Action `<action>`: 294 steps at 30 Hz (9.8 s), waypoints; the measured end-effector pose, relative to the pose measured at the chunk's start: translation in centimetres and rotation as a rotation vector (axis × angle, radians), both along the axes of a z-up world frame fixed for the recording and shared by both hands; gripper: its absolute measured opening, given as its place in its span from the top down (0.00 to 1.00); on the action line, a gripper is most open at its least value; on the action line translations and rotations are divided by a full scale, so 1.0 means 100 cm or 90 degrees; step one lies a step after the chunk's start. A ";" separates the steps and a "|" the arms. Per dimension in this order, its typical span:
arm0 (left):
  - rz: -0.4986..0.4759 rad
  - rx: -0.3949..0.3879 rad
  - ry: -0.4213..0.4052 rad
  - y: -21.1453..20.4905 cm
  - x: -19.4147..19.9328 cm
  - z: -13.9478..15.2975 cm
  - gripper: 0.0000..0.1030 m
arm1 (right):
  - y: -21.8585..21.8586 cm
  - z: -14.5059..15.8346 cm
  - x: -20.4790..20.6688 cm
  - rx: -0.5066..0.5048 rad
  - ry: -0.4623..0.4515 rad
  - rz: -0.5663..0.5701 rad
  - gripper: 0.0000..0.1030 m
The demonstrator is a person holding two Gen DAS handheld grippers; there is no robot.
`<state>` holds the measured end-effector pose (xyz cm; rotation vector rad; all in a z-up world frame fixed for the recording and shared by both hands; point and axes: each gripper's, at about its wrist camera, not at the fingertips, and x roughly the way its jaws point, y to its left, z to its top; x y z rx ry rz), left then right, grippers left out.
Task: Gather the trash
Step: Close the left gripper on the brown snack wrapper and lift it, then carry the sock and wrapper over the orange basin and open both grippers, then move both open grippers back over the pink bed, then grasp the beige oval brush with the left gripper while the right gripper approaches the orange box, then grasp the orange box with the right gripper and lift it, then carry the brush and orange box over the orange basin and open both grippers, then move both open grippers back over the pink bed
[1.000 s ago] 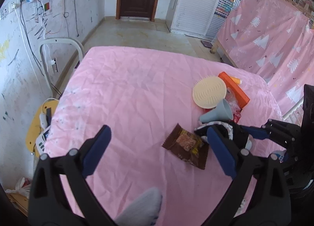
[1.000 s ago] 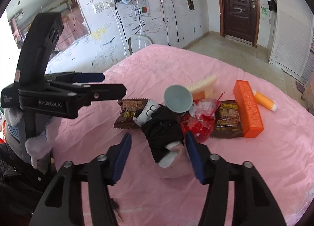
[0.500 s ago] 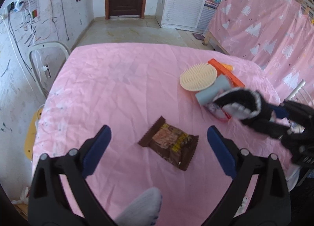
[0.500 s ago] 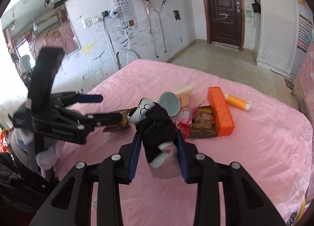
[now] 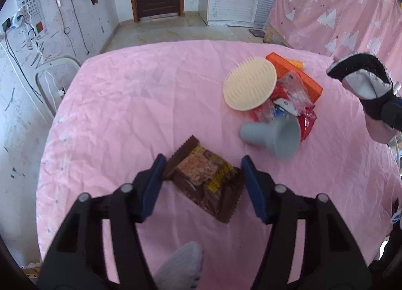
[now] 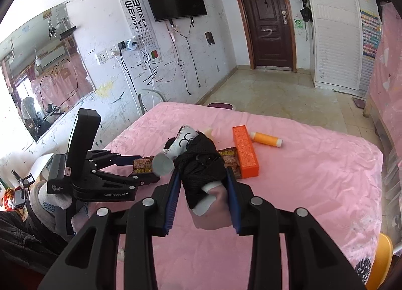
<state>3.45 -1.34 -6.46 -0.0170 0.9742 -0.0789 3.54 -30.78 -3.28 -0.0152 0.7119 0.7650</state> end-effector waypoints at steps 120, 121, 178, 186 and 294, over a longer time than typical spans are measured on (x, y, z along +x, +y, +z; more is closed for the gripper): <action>-0.103 -0.081 -0.106 -0.133 0.058 0.091 0.29 | -0.081 -0.016 0.035 -0.014 -0.007 -0.241 0.32; -0.093 -0.077 -0.105 -0.125 0.059 0.090 0.29 | -0.074 -0.016 0.037 -0.017 -0.006 -0.232 0.32; 0.061 -0.011 0.015 0.003 0.096 0.008 0.57 | 0.066 -0.055 0.127 -0.105 0.078 -0.081 0.44; 0.062 -0.024 0.013 0.013 0.098 0.011 0.57 | 0.074 -0.065 0.130 -0.124 0.090 -0.069 0.85; -0.224 -0.089 -0.082 -0.264 0.041 0.084 0.21 | -0.227 -0.037 0.023 -0.003 -0.004 -0.398 0.45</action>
